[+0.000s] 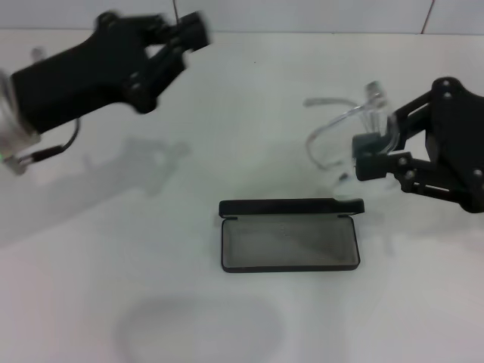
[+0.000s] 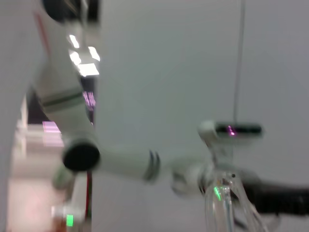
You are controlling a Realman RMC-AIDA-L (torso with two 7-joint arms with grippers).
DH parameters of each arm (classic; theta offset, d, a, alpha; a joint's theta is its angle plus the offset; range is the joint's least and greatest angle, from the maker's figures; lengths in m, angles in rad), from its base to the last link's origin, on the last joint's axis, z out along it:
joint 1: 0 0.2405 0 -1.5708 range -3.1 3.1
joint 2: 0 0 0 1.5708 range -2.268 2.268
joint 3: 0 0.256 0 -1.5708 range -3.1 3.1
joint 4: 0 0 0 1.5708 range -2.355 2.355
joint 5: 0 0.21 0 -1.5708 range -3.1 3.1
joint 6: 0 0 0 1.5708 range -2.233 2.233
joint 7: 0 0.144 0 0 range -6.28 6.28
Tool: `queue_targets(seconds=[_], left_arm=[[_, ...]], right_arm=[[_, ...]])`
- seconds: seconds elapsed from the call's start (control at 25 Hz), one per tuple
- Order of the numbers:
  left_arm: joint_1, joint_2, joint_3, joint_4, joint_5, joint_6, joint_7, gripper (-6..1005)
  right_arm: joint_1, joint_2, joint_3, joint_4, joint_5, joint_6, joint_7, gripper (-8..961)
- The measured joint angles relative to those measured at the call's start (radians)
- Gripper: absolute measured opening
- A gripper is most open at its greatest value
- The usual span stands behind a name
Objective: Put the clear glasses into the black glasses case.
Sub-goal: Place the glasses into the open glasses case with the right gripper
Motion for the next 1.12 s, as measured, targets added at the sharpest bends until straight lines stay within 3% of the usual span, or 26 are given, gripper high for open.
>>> queue_targets(seconds=[0.08, 0.2, 0.32, 0.44, 0.6, 0.68, 0.84, 0.88, 1.12], left_arm=[[0.031, 0.002, -0.037, -0.04, 0.017, 0.001, 0.031, 70], [0.073, 0.003, -0.053, -0.065, 0.023, 0.006, 0.061, 70], [0.121, 0.001, -0.054, -0.072, 0.022, 0.01, 0.089, 70], [0.141, 0.0, -0.054, -0.083, 0.022, 0.01, 0.096, 69], [0.146, -0.001, -0.051, -0.123, 0.021, 0.011, 0.114, 69], [0.147, -0.001, -0.051, -0.146, 0.022, 0.012, 0.124, 69], [0.154, 0.0, -0.055, -0.193, 0.019, 0.035, 0.161, 69], [0.159, 0.0, -0.06, -0.205, 0.015, 0.047, 0.177, 69], [0.173, -0.002, -0.092, -0.278, 0.007, 0.1, 0.256, 69]], right_arm=[[0.005, 0.005, -0.01, -0.205, -0.122, 0.017, 0.224, 120], [0.055, 0.006, -0.043, -0.382, -0.265, 0.009, 0.466, 121], [0.151, 0.007, -0.101, -0.436, -0.414, -0.01, 0.642, 123], [0.241, 0.011, -0.179, -0.38, -0.531, -0.02, 0.707, 125], [0.374, 0.02, -0.32, -0.21, -0.657, -0.01, 0.741, 127], [0.401, 0.022, -0.35, -0.172, -0.673, -0.002, 0.743, 128], [0.506, 0.024, -0.499, -0.025, -0.69, 0.089, 0.744, 130], [0.546, 0.024, -0.575, 0.02, -0.694, 0.152, 0.744, 130], [0.6, 0.026, -0.736, 0.107, -0.693, 0.279, 0.745, 133]])
